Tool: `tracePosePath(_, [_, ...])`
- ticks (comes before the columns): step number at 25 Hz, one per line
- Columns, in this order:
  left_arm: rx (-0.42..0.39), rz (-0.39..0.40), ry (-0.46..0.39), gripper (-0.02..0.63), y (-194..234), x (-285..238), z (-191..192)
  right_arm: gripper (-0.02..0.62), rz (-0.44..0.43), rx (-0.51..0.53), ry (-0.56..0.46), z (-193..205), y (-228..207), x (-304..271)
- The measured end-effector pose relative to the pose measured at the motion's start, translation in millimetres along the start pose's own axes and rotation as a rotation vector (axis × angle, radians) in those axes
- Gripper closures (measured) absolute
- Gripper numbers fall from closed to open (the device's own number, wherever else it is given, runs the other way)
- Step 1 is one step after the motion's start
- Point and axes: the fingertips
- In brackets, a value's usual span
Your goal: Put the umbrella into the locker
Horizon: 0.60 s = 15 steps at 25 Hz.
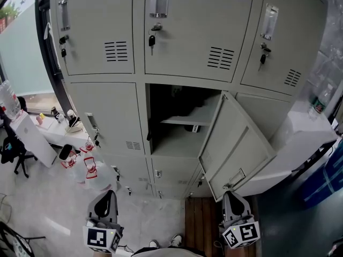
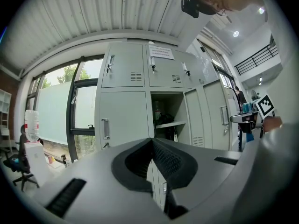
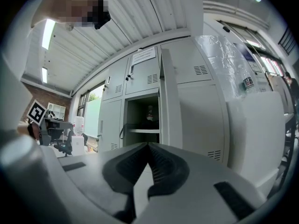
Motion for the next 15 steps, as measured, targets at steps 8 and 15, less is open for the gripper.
tracePosePath(8, [0.009,0.001,0.004,0.584,3.9,3.4,1.5,0.578,-0.005,-0.002,-0.009,-4.1,4.0,-1.1])
tracePosePath(15, [0.038,0.032,0.015,0.584,3.2,5.0,4.4,0.578,0.023,0.013,-0.022,-12.7,3.0,6.1])
Point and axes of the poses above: the fingertips, and each gripper's own axes: x backward along the fingers, y to its left, z out of its underside, and after that the axes turned 4 degrees about -y, right-handed
